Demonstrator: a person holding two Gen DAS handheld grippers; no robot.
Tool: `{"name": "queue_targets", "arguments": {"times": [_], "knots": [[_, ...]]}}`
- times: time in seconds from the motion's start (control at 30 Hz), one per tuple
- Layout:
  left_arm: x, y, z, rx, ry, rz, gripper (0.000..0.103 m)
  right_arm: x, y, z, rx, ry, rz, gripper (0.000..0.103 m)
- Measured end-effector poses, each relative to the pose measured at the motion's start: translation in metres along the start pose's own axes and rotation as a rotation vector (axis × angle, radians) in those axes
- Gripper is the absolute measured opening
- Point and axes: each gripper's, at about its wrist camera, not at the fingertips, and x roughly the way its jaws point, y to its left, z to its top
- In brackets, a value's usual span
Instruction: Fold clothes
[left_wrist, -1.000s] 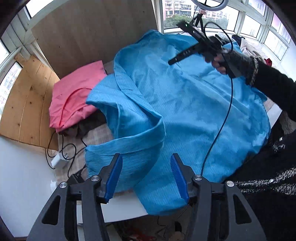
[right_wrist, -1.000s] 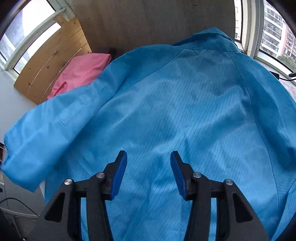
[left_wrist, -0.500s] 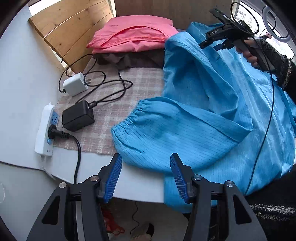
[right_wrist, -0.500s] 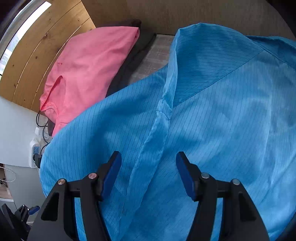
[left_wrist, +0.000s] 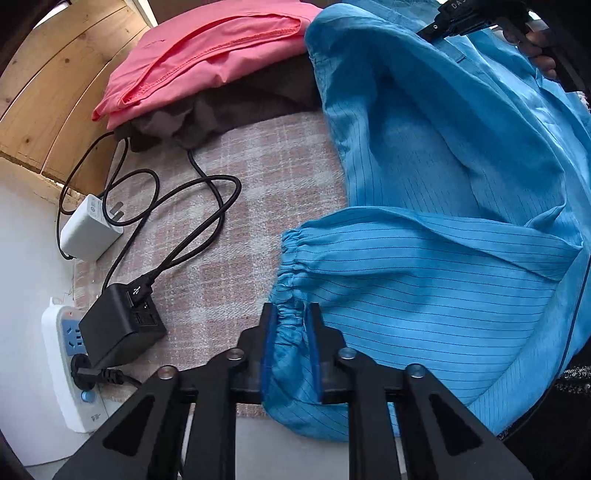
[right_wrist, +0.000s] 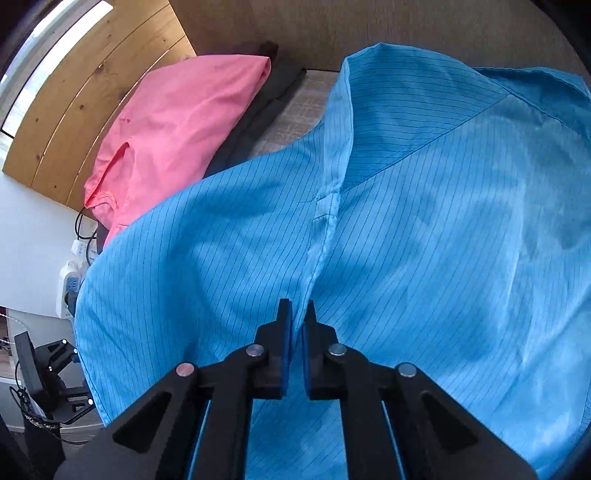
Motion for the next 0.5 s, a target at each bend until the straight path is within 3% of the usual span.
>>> {"name": "queue_targets", "arguments": {"times": [0.03, 0.1, 0.23, 0.4, 0.5], "knots": [[-0.004, 0.006, -0.002, -0.032, -0.001, -0.019, 0.002, -0.006, -0.004, 0.000, 0.015, -0.013, 0.022, 0.005], [-0.021, 0.019, -0.011, -0.115, -0.025, -0.051, 0.002, -0.018, -0.012, -0.001, 0.045, -0.040, 0.067, 0.004], [-0.090, 0.015, -0.045, -0.218, -0.141, -0.045, 0.002, -0.040, -0.025, 0.004, 0.084, -0.086, 0.119, 0.004], [-0.161, -0.045, -0.102, -0.296, -0.207, -0.112, 0.002, -0.038, -0.024, -0.001, 0.018, -0.058, 0.079, 0.004], [-0.172, -0.108, -0.137, -0.275, -0.155, -0.205, 0.006, -0.032, -0.021, -0.007, -0.029, -0.034, 0.054, 0.006]]}}
